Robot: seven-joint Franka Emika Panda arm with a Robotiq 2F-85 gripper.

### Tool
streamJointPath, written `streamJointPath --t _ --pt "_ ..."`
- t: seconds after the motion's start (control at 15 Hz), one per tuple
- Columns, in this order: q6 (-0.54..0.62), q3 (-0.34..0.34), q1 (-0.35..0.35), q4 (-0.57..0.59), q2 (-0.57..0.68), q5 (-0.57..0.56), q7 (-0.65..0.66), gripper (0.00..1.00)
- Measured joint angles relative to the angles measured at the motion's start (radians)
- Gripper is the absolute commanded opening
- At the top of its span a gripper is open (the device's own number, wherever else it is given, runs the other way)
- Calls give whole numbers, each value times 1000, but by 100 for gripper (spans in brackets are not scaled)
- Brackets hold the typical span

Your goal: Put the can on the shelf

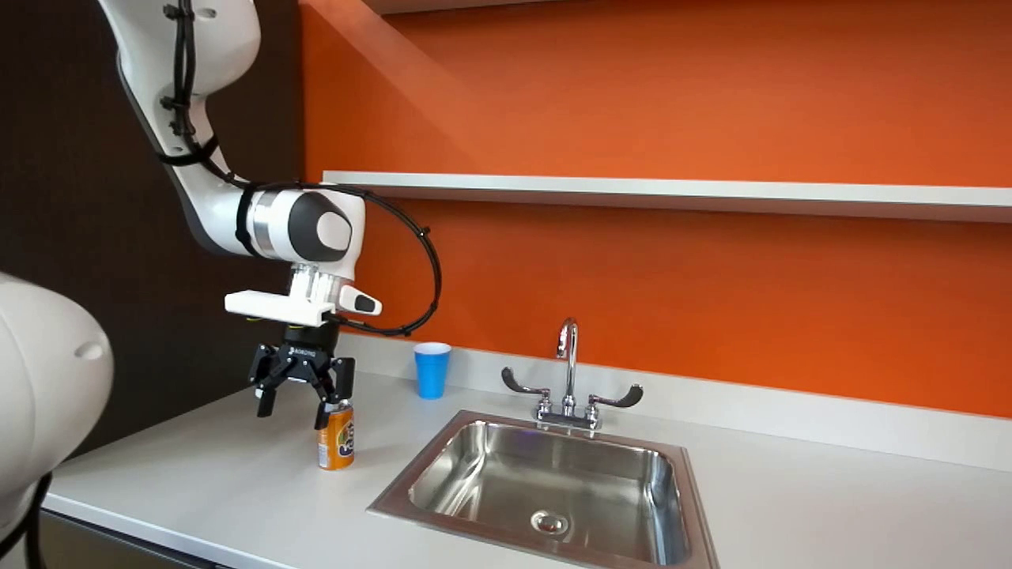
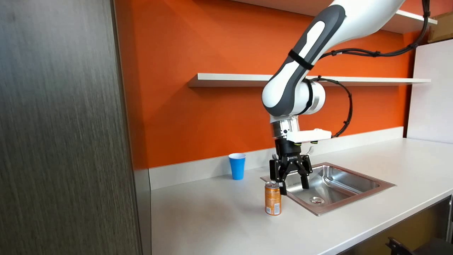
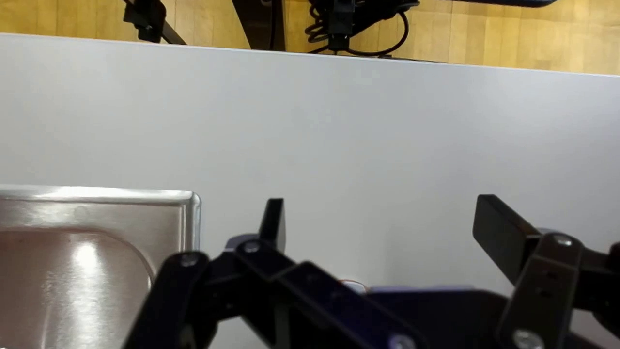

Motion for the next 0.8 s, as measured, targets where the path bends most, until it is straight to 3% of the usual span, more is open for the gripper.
streamJointPath --t 0.8 --pt "181 -1 0 -13 87 0 0 100"
